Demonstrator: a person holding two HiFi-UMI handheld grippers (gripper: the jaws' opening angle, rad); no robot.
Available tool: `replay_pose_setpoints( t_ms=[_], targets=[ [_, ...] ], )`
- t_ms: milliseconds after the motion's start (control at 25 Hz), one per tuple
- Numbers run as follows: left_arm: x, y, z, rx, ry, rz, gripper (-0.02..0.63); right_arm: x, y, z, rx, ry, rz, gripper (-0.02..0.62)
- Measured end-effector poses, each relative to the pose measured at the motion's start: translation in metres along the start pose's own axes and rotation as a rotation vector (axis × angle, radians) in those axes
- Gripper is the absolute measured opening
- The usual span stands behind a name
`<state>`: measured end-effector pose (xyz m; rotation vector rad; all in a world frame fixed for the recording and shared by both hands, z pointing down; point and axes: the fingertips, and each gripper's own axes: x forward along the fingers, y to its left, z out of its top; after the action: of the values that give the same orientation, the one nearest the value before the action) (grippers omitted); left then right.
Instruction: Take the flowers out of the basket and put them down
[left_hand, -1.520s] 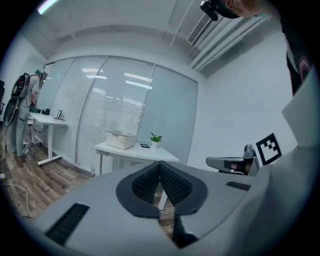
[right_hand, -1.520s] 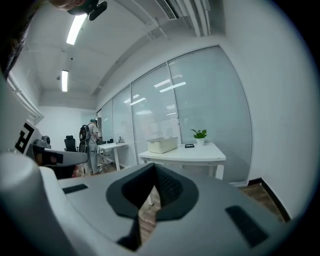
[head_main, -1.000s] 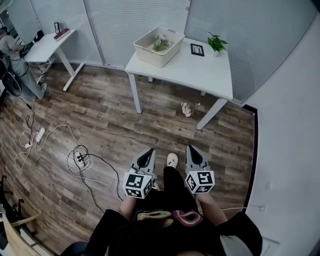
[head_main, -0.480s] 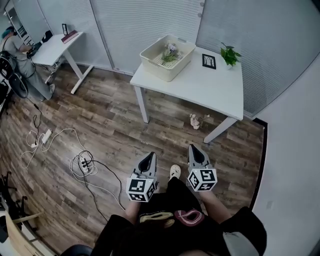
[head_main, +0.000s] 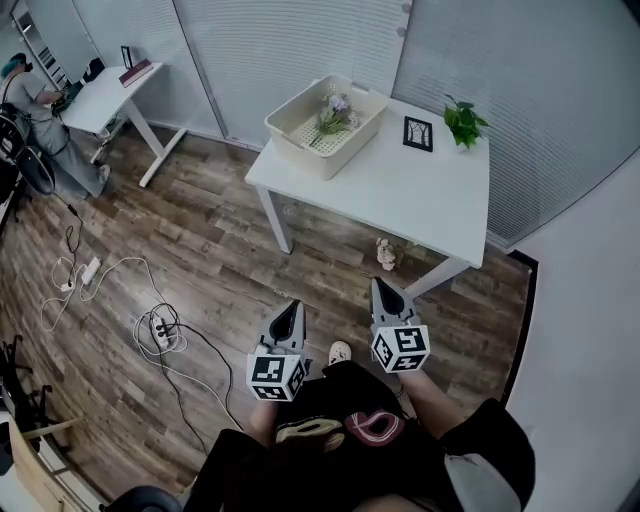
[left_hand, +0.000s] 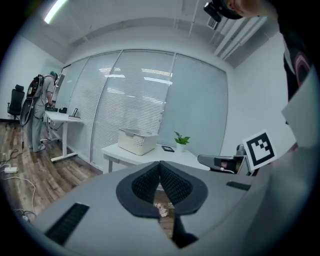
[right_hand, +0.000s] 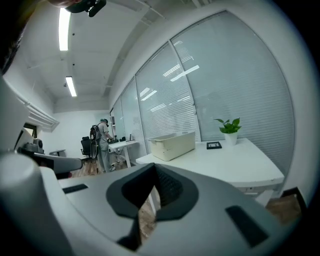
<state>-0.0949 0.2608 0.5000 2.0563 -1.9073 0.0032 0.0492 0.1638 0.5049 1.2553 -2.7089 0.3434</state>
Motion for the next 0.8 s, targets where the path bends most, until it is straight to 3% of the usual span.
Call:
replay_pose_setpoints(
  t_ms=[280,800],
  targets=[
    [0.054,-0.016,0.013,-0.006,-0.016,0.008,0.017,0.026,-0.036,0.017,-0.031,-0.005,0.042,0.011],
    [0.115,-0.038,0.017,-0.006,0.006,-0.055,0.017,0.04,-0.076,0.02,-0.013,0.016,0.024,0.011]
  ],
)
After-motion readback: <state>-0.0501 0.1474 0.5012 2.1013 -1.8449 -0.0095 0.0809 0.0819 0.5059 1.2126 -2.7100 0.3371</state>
